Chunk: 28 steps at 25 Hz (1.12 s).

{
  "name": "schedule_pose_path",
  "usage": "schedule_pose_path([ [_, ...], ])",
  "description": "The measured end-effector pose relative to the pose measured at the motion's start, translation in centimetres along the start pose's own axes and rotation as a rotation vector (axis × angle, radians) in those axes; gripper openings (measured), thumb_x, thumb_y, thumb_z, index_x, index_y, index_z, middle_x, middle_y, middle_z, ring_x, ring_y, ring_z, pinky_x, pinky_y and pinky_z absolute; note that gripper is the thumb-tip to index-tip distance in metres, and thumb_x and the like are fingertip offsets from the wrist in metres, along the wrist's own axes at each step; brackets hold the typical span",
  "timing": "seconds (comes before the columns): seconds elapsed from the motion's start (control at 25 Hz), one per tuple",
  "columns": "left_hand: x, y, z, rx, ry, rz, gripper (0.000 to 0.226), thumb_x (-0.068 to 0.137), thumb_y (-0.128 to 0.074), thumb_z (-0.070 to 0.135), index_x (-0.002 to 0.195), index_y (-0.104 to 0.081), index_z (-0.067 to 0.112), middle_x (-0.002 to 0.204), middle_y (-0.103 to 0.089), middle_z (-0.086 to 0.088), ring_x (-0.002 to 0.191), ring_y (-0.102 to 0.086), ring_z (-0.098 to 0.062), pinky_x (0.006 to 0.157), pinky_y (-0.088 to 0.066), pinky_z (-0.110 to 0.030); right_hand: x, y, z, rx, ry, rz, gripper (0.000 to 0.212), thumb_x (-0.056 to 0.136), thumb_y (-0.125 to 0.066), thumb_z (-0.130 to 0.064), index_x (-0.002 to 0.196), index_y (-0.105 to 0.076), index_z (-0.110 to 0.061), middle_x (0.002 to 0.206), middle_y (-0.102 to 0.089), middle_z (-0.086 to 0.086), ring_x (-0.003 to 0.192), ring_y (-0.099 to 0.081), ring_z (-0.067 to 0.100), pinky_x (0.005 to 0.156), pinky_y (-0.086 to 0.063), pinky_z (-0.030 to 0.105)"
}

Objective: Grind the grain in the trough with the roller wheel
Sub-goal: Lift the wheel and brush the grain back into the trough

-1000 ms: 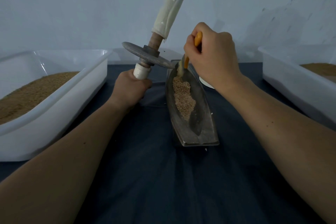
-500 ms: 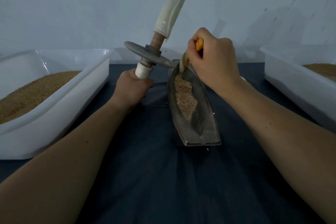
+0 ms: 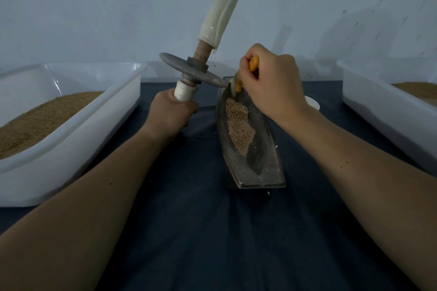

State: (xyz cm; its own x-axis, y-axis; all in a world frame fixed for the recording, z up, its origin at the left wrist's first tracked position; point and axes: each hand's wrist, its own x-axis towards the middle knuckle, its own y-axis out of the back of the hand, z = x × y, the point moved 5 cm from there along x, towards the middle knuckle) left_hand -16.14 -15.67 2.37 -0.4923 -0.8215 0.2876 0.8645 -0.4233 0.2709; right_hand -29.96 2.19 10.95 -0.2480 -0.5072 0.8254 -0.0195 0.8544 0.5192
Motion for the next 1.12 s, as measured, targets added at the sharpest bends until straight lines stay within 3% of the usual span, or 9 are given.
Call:
schedule_pose_path([
  [0.72,0.0,-0.1,0.0,-0.012,0.009,-0.024,0.014,0.069,-0.071,0.017,0.076,-0.059,0.014,0.059,-0.057,-0.005,0.052,-0.052,-0.019,0.05,-0.044,-0.034,0.4,0.2,-1.9,0.03,0.0,-0.005,0.024,0.099,-0.053,-0.031,0.081,-0.059,-0.016,0.058,-0.052,-0.005,0.053,-0.055,0.011,0.057,-0.056,0.038],
  [0.96,-0.1,-0.1,0.1,-0.017,0.007,-0.018,0.013,0.071,-0.071,0.014,0.077,-0.059,0.013,0.06,-0.058,-0.005,0.053,-0.053,-0.019,0.051,-0.045,-0.034,0.9,1.1,-2.0,0.078,-0.008,0.062,0.027,0.098,-0.049,-0.03,0.079,-0.058,-0.012,0.056,-0.048,-0.004,0.049,-0.05,0.013,0.05,-0.048,0.035],
  [1.12,-0.1,-0.1,0.1,-0.01,0.008,-0.027,0.014,0.07,-0.071,0.016,0.078,-0.059,0.013,0.06,-0.058,-0.005,0.053,-0.053,-0.019,0.052,-0.046,-0.035,1.0,0.8,-2.7,0.084,-0.033,0.007,0.031,0.094,-0.046,-0.031,0.073,-0.054,-0.009,0.054,-0.046,0.0,0.047,-0.047,0.017,0.05,-0.046,0.036],
])
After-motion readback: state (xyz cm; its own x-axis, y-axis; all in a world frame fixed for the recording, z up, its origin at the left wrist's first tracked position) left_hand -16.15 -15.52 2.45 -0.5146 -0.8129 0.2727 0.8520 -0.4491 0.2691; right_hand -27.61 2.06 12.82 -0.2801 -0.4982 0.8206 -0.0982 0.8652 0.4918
